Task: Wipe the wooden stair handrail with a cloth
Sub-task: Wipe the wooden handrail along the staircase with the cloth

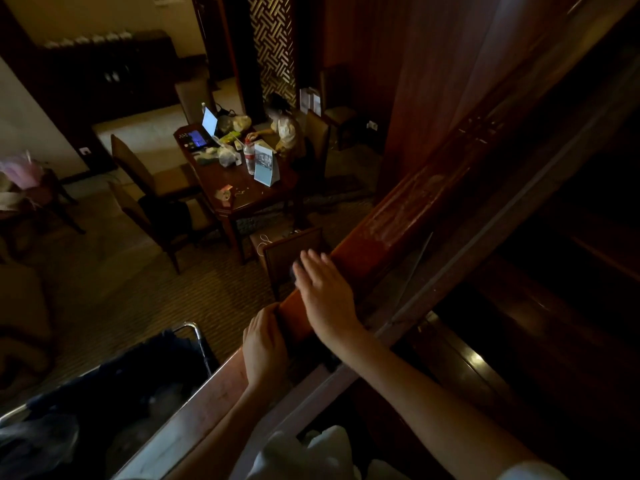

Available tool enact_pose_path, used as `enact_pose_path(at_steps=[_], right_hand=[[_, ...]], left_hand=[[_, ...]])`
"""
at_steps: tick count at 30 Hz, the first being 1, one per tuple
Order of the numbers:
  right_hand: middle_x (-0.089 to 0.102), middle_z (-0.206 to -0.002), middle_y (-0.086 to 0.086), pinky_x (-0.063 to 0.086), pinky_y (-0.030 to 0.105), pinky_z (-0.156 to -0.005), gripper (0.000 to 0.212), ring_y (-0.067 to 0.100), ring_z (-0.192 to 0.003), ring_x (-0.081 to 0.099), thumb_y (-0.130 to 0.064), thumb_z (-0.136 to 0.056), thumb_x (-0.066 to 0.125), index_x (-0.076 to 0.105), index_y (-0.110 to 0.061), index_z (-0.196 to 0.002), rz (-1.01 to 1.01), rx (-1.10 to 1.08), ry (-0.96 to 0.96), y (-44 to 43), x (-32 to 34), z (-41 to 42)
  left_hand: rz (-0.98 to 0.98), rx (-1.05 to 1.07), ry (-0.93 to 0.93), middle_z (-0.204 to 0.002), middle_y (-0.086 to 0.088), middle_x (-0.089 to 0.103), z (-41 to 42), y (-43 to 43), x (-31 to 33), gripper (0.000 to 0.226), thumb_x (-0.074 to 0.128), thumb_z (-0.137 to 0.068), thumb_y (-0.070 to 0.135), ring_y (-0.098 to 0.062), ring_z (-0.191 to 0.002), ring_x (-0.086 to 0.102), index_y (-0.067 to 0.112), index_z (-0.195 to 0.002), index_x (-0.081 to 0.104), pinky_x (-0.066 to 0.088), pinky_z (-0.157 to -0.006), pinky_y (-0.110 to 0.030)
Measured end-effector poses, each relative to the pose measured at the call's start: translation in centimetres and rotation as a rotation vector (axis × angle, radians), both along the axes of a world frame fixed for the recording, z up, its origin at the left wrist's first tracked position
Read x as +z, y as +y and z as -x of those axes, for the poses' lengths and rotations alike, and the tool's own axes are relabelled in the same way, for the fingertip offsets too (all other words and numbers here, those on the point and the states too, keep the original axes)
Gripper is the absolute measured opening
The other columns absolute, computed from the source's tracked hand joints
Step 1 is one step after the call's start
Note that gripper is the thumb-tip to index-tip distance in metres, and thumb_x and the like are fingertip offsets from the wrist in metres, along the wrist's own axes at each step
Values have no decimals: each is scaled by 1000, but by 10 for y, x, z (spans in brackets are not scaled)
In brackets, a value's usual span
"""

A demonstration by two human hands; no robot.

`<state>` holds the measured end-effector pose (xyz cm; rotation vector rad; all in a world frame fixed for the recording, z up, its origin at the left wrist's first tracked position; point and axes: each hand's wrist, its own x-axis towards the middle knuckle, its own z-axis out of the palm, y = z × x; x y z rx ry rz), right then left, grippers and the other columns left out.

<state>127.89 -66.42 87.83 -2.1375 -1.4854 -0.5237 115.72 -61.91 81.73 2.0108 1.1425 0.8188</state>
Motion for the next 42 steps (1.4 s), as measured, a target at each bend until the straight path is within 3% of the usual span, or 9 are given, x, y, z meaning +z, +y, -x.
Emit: enact_pose_path(at_steps=[4,7,14,18,23,30,34,39,42], right_hand=[[55,-138,20,41,43,-110,38,33,-129,52,-1,-89,66,62,0,-127,-71,-222,72,-11,30,-56],[55,-138,19,45,43,-107,40,32,-129,53,-5,-88,69,62,0,-127,-169,-282,27,-36,22,-54],[64,-128,15,47,38,-106,37,27,-121,60,-4,-82,76,69,-4,-119,-35,-8,23,-6,3,-2],[56,-137,18,41,41,-108,38,32,-128,53,-1,-88,68,63,-2,-126,-59,-256,152,5,39,-50],[52,-141,20,45,44,-107,42,31,-132,49,-5,-88,70,61,-1,-129,-195,-401,96,-23,41,-58],[60,-133,15,44,39,-108,41,26,-125,57,-5,-82,75,67,-5,-122,-56,-97,41,-4,3,-8],[46,-148,15,26,38,-120,39,25,-140,40,-8,-97,57,55,-5,-135,-8,-227,69,17,33,-52],[48,-145,18,34,44,-115,36,31,-139,41,-9,-96,60,59,-2,-131,-246,-452,127,-8,55,-79],[37,-151,19,28,41,-118,42,32,-145,30,-9,-97,59,52,-2,-138,-458,-434,293,-17,34,-46]], left_hand=[[12,-6,-1,-92,-2,63,-1,2,-4,32,34,-98,21,-22,-88,58,7,-102,63,48,-85,-52],[-7,11,-5,-92,1,62,-1,2,-1,40,30,-96,29,-20,-88,58,8,-103,62,48,-84,-50],[-5,16,20,-96,-6,65,-1,-1,7,52,24,-94,35,-25,-90,60,4,-107,64,48,-85,-49],[7,15,27,-93,-6,64,-1,-1,5,35,32,-98,16,-27,-88,60,3,-105,63,47,-84,-50],[1,8,22,-97,-3,63,-1,-2,5,33,31,-102,17,-21,-91,58,5,-109,62,46,-88,-53],[17,12,55,-98,-4,65,-1,0,1,36,30,-104,23,-22,-90,60,7,-108,62,49,-86,-52],[-13,-21,71,-90,-5,63,-1,1,5,44,26,-95,29,-28,-86,60,5,-102,62,48,-80,-50],[-101,-204,106,-115,-16,64,-21,8,23,39,35,-100,17,-30,-107,58,-2,-124,59,46,-93,-47],[-137,-396,67,-126,-9,60,-62,17,52,35,42,-100,8,-22,-115,57,3,-133,54,46,-95,-29]])
